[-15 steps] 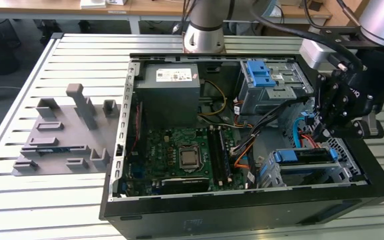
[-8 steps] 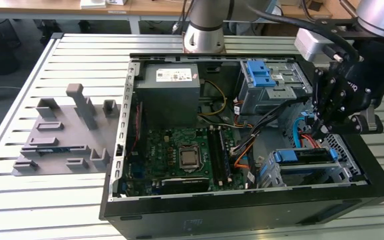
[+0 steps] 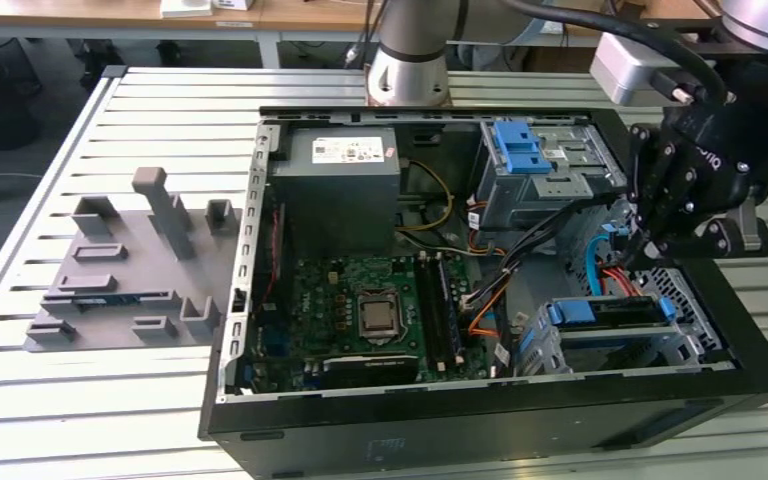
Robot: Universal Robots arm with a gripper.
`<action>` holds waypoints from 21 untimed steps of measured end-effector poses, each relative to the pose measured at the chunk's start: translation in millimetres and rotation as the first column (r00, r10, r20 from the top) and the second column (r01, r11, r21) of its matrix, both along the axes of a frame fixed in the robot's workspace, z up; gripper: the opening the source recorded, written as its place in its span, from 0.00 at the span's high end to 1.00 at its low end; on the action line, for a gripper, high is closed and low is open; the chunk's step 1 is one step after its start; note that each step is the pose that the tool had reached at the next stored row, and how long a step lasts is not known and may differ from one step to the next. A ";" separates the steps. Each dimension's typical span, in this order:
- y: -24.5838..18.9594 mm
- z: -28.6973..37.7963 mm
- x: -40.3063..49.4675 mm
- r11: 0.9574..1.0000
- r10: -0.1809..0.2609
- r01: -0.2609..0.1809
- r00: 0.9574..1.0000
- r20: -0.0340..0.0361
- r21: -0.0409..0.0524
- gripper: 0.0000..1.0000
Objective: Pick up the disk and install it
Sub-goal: 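Insert the second disk wire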
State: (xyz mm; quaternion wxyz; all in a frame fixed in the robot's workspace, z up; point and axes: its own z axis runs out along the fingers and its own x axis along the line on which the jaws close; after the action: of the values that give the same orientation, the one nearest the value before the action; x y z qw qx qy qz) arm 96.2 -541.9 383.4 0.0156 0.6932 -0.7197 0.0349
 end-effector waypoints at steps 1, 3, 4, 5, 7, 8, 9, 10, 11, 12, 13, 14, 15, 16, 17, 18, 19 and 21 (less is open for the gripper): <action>0.1 0.1 -1.0 1.000 0.000 0.000 1.000 0.000 0.000 0.89; 0.2 0.1 -3.3 1.000 0.000 0.000 1.000 0.000 0.000 0.89; 0.3 0.1 -4.7 1.000 0.000 0.000 1.000 0.001 0.000 0.89; 0.3 0.3 -6.3 1.000 0.000 0.000 1.000 0.001 0.000 0.89; 0.5 1.3 -7.6 1.000 0.000 0.000 1.000 0.002 0.000 0.89; 1.0 2.1 -7.5 1.000 0.000 0.000 1.000 0.003 0.000 0.89; 1.7 3.1 -7.5 1.000 0.000 0.000 1.000 0.003 0.000 0.89; 2.5 4.2 -7.5 1.000 0.000 0.000 1.000 0.003 0.000 0.89; 3.3 5.3 -7.6 1.000 0.000 0.000 1.000 0.003 0.000 0.89; 4.2 6.6 -7.5 1.000 0.000 0.000 1.000 0.004 0.000 0.89; 5.4 7.5 -7.6 1.000 0.000 0.000 1.000 0.004 0.000 0.89; 6.7 8.0 -7.6 1.000 0.000 0.000 1.000 0.004 0.000 0.89; 8.1 8.1 -7.6 1.000 0.000 0.000 1.000 0.004 0.001 0.89; 9.4 8.0 -7.5 1.000 0.000 0.000 1.000 0.005 0.002 0.89; 10.6 8.1 -7.5 1.000 0.000 0.000 1.000 0.005 0.003 0.89; 11.8 8.0 -7.6 1.000 0.000 0.000 1.000 0.005 0.005 0.89; 13.0 8.0 -7.6 1.000 0.000 0.000 1.000 0.005 0.007 0.89; 15.4 8.0 -7.6 1.000 0.000 0.000 1.000 0.005 0.010 0.89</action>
State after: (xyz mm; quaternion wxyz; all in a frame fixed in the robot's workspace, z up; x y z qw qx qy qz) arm 88.7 -526.5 391.4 0.0104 0.6932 -0.7199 0.0328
